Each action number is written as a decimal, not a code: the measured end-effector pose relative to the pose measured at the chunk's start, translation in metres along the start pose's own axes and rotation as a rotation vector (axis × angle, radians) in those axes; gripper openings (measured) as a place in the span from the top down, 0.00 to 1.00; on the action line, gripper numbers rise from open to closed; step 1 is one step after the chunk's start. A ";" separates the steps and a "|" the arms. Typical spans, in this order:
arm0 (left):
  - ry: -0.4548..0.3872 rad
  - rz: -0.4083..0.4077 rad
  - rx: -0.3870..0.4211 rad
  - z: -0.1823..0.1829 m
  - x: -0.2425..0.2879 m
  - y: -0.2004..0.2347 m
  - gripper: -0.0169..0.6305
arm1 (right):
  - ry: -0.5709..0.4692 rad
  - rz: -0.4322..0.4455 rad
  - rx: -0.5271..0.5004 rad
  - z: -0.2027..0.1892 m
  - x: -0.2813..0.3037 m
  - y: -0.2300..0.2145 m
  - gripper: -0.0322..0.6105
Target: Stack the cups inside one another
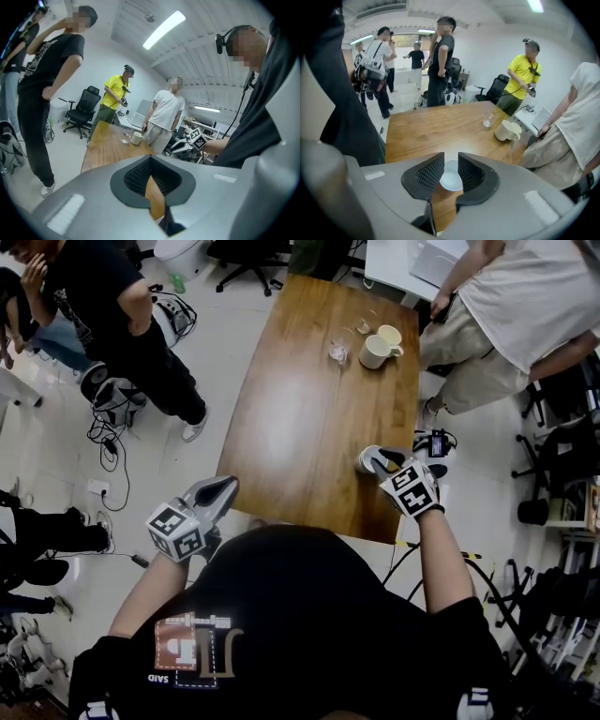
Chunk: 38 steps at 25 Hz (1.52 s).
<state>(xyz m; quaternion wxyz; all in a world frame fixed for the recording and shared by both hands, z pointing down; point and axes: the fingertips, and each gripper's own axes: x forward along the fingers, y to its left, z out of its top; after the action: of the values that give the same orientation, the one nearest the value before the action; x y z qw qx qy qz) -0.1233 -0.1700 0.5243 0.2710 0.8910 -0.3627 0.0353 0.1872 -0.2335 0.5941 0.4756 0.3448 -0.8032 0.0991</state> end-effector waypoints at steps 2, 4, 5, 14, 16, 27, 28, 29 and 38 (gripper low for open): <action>-0.006 -0.014 0.002 0.003 0.003 0.000 0.97 | -0.137 0.000 0.110 0.020 -0.020 -0.003 0.82; -0.008 -0.030 0.005 0.006 0.005 0.000 0.97 | -0.285 0.035 0.253 0.035 -0.039 -0.001 0.86; -0.009 -0.039 0.006 0.009 0.005 -0.001 0.97 | -0.354 0.061 0.325 0.040 -0.048 0.001 0.89; -0.035 -0.111 0.049 0.037 0.016 0.005 0.97 | -0.783 0.224 0.768 0.036 -0.115 0.030 0.93; -0.034 -0.124 0.053 0.036 0.019 0.001 0.97 | -0.833 0.256 0.849 0.025 -0.121 0.040 0.93; -0.022 -0.176 0.064 0.021 0.033 -0.055 0.97 | -0.880 0.298 0.984 -0.033 -0.148 0.061 0.93; -0.020 -0.174 0.065 0.018 0.032 -0.060 0.97 | -0.881 0.297 0.981 -0.038 -0.152 0.061 0.93; -0.018 -0.171 0.064 0.015 0.031 -0.064 0.97 | -0.881 0.299 0.978 -0.042 -0.154 0.060 0.93; 0.015 -0.113 0.042 -0.013 0.011 -0.073 0.97 | -0.852 0.310 0.934 -0.044 -0.144 0.059 0.93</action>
<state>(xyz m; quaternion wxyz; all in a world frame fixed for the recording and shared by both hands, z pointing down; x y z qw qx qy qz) -0.0650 -0.1265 0.5049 0.2565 0.9151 -0.3091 0.0343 0.2246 -0.1020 0.5071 -0.1043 0.4044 -0.8343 0.3600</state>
